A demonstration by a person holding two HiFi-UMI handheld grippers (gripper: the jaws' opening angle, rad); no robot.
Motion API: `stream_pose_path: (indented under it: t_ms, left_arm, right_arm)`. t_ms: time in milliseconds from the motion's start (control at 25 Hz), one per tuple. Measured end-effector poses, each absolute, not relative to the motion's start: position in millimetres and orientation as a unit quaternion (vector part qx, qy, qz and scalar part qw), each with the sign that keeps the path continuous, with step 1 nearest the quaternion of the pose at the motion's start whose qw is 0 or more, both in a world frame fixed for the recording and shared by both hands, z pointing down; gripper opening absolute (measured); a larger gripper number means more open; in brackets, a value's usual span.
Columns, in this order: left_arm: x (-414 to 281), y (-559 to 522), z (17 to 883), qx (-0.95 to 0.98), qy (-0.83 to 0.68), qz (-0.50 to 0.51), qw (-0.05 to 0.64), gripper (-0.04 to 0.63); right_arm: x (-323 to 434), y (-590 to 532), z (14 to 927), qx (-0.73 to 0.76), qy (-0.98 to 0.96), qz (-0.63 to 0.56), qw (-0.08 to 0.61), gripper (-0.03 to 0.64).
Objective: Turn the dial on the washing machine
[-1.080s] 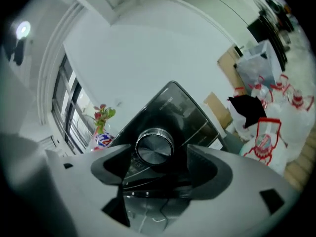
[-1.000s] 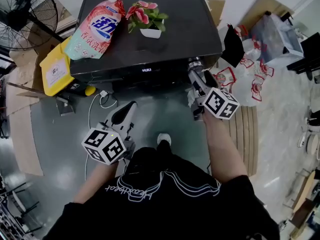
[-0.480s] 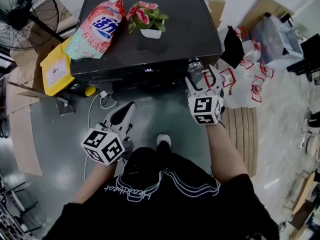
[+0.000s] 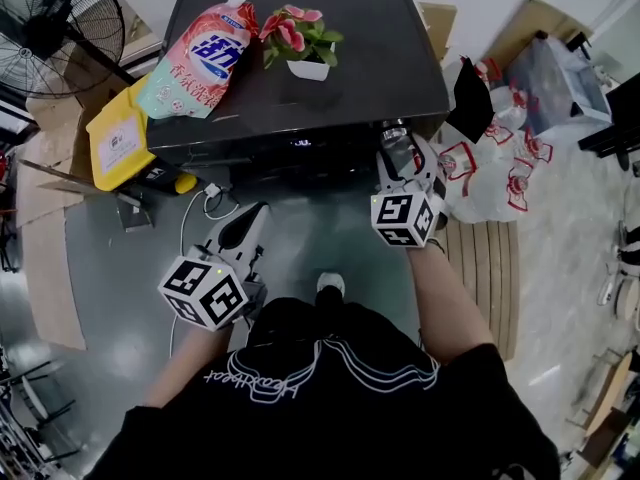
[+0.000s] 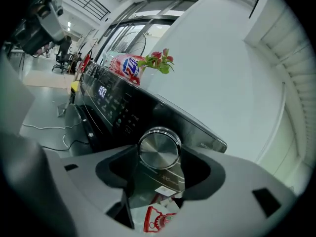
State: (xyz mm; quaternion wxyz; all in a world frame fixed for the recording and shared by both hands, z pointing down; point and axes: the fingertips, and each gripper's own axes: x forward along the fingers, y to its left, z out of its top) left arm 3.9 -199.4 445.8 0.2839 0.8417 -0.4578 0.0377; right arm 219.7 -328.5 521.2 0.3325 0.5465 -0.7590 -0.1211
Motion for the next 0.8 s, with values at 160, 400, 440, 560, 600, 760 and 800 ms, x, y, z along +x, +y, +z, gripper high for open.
stream_pose_path:
  t_ms: [160,400,440,560,600,760,800]
  left_arm:
    - [0.7,-199.2,447.3,0.840,-0.460,0.038,0.284,0.005]
    - [3.2,-201.3,448.3,0.842,-0.457,0.041,0.284,0.005]
    - [3.7,-202.3,447.6,0.842,-0.457,0.041,0.283,0.005]
    - [5.0,-203.9,446.1,0.844,-0.455,0.043,0.281,0.005]
    - [5.0,-203.9,446.1,0.844,-0.455,0.043,0.281,0.005]
    - [4.8,-205.2,446.6,0.843,-0.455,0.045,0.284,0.005]
    - [5.4,-205.9,446.8,0.843,-0.454,0.045,0.286,0.005]
  right_arm:
    - [218.2,-329.1,521.4,0.545,-0.758,-0.126,0.334,0.264]
    - [219.7,-329.7,520.6,0.545,-0.766,-0.109,0.323,0.273]
    - [219.7,-329.9,520.6,0.546,-0.768,-0.104,0.318,0.273]
    - [220.8,-329.7,520.1,0.549,-0.773,-0.087,0.308,0.273]
    - [220.9,-329.3,520.2,0.548,-0.773,-0.085,0.308,0.273]
    - [220.3,-329.9,521.0,0.549,-0.786,-0.047,0.280,0.273]
    - [220.9,-330.2,520.8,0.551,-0.791,-0.029,0.265,0.273]
